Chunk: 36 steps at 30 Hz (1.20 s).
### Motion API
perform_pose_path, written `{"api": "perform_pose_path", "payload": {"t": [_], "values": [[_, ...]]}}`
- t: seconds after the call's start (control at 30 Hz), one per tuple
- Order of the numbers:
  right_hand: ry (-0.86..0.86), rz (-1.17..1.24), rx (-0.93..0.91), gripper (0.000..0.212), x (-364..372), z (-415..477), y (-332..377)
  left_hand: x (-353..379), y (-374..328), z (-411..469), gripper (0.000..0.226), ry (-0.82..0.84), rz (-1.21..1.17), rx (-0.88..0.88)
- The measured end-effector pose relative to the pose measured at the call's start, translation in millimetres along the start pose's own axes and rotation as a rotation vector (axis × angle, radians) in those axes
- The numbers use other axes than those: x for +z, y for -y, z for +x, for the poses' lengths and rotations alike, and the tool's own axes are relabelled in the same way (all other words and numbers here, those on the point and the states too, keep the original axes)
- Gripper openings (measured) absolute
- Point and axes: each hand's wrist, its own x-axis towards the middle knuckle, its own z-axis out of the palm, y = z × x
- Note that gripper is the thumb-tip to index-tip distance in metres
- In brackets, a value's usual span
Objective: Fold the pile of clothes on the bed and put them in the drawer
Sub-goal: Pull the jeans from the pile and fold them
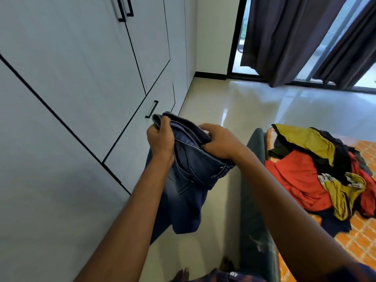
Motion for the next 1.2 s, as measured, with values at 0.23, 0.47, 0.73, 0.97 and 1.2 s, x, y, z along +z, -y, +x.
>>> {"api": "perform_pose_path", "payload": {"t": [0.23,0.47,0.73,0.97,1.2], "values": [[0.061,-0.060,0.159,0.016,-28.2,7.7,-68.7,51.6,15.6,-19.2,0.028,-0.094,-0.037,0.086],[-0.032,-0.229,0.009,0.021,-85.6,48.6,-74.6,33.0,46.3,-2.9,0.027,-0.129,-0.043,-0.060],[0.071,-0.410,-0.031,0.030,-115.8,100.4,-80.1,35.2,61.5,36.9,0.027,0.357,-0.031,-0.289],[0.102,-0.445,0.062,0.034,-146.7,127.5,-94.0,46.5,99.3,67.6,0.057,0.643,0.504,0.193],[-0.038,-0.242,0.105,0.041,-171.7,122.5,-113.5,76.1,88.0,106.9,0.023,0.745,0.677,0.417]]}}
